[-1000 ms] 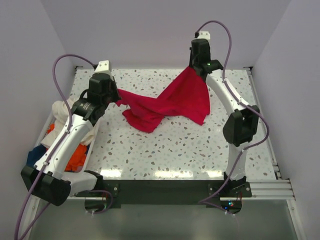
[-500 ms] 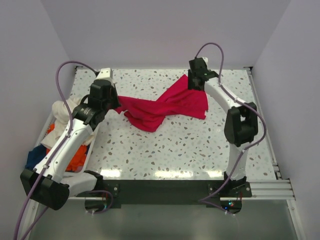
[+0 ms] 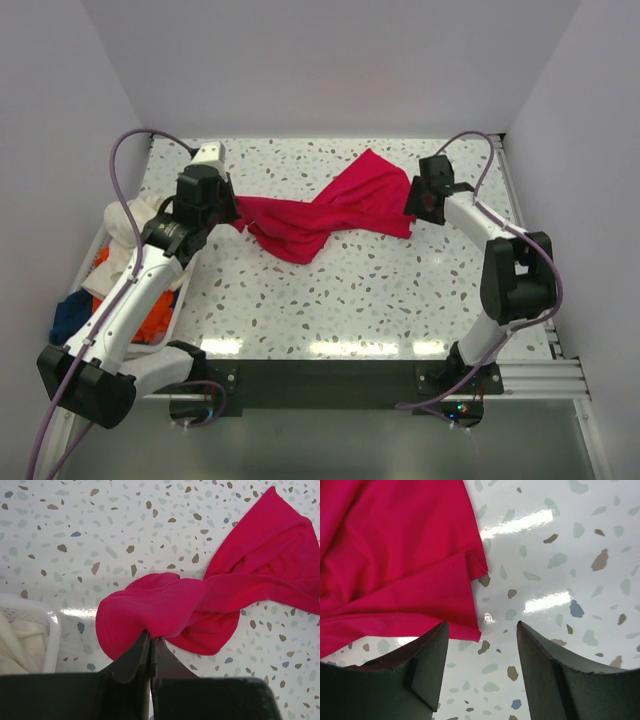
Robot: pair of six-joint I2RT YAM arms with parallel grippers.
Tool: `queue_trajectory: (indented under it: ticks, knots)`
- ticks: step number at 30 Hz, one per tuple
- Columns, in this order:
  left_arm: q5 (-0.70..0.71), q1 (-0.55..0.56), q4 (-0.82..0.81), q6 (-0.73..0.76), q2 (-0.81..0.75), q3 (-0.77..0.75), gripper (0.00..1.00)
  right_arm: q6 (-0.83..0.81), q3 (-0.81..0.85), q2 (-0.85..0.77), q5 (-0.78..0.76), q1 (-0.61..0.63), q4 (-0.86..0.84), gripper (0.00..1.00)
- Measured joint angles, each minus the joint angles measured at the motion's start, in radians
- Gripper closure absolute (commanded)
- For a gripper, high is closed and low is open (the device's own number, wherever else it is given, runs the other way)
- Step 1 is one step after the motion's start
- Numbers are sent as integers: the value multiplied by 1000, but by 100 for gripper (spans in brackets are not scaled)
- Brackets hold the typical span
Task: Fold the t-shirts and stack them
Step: Flatten the tshirt out
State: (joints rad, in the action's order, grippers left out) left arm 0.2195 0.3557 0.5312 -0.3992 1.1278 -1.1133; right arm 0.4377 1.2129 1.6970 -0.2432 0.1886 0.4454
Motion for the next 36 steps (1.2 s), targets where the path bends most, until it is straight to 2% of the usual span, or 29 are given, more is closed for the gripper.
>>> queue_trajectory:
  ticks: [9,21,24,27,30,31,36]
  knots:
    - [-7,0,-1,0,-42,51,100,82,-34,93,125,-9,-77,43]
    - [-12,0,-3,0,-53,72,100,135,-106,109,161,-9,-140,47]
    - [-19,0,-6,0,-53,77,100,143,-124,107,164,-9,-159,54]
    - [-26,0,-8,0,-53,80,100,148,-133,107,166,-9,-177,69]
    - [-27,0,-12,0,-53,80,100,154,-136,107,168,-9,-179,96]
    - [-27,0,-13,0,-53,80,100,155,-136,106,167,-9,-177,100]
    - [-6,0,-13,0,-53,80,100,144,-131,73,148,-9,-134,100]
